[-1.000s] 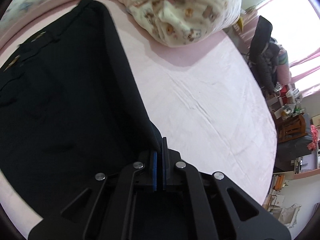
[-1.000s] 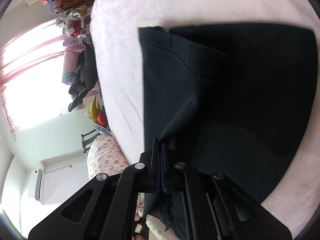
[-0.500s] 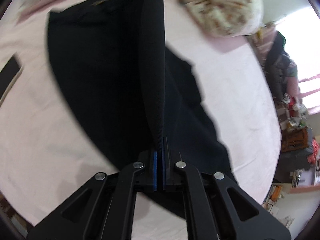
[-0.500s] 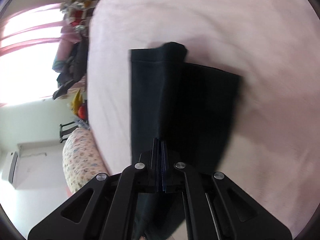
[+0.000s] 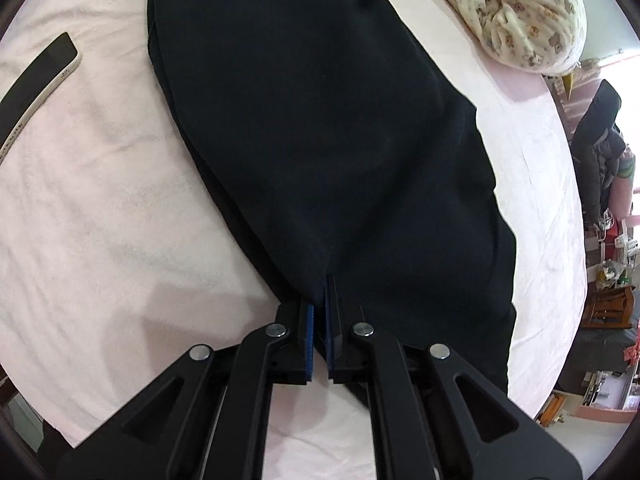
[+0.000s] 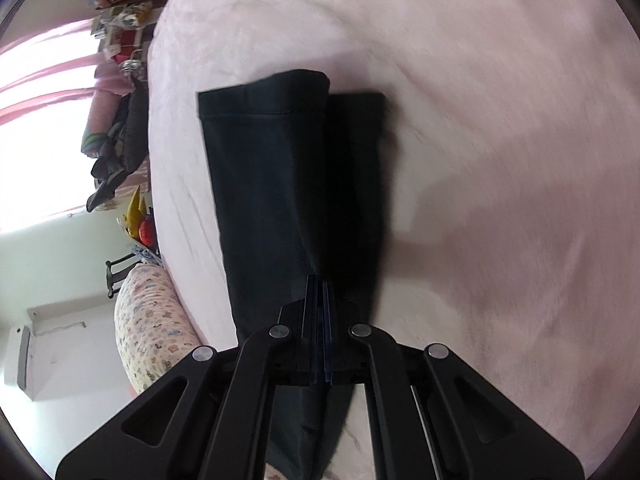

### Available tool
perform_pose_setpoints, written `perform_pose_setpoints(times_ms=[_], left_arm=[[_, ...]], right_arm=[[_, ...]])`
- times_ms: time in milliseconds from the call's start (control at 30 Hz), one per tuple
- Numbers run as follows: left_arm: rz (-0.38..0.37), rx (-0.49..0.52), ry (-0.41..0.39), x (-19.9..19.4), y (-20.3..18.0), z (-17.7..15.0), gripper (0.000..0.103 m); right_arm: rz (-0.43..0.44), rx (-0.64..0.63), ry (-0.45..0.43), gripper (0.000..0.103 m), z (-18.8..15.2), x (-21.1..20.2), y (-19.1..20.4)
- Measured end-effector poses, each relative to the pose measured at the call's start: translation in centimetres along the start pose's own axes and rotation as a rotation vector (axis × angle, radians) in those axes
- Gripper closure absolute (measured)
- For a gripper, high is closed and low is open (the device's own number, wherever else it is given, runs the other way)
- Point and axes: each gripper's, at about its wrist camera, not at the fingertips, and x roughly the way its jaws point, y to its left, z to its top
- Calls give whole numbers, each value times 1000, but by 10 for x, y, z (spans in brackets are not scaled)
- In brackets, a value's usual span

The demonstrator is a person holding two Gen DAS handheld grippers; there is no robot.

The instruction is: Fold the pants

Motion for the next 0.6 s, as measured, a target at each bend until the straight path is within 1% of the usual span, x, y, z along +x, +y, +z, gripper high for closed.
perform_pose_setpoints(times_ms=[67, 133, 167, 200, 233, 267, 300, 333, 367, 400, 433, 500, 567, 600], left_arm=[[-9, -17, -15, -5, 2, 2, 98], [4, -13, -17, -4, 5, 1, 96], [16, -11, -10, -2, 7, 1, 93], [25, -15, 2, 1, 10, 1, 86], [28, -21, 8, 2, 14, 0, 84], [30, -25, 13, 1, 17, -1, 75], [27, -27, 16, -1, 21, -2, 62], [16, -22, 26, -4, 25, -4, 55], [14, -13, 32, -8, 27, -5, 46], [8, -2, 35, -12, 30, -7, 42], [-9, 18, 43, -19, 33, -8, 40], [-28, 60, 56, -30, 37, -5, 33], [-52, 100, 34, -47, 45, 6, 33], [-69, 111, 8, -58, 51, 19, 31]], right_arm=[[-15, -37, 12, 101, -6, 0, 5], [-74, -79, -14, 100, -1, 0, 3], [-86, -62, -17, 100, 2, 0, -1], [-89, -34, -13, 100, 6, 0, -7], [-86, -8, -2, 99, 9, 1, -11], [-71, 16, 21, 98, 11, -1, -12], [-70, 27, 26, 91, 11, -3, -10], [-84, 16, 33, 78, 10, -8, -8], [-97, 2, 29, 66, 7, -13, -6], [-106, -9, 17, 47, 5, -20, -4], [-105, -18, 6, 45, 3, -25, -3], [-99, -36, -1, 45, -5, -36, 2], [-85, -62, 11, 45, -17, -40, 9], [-72, -84, 36, 45, -26, -36, 15]])
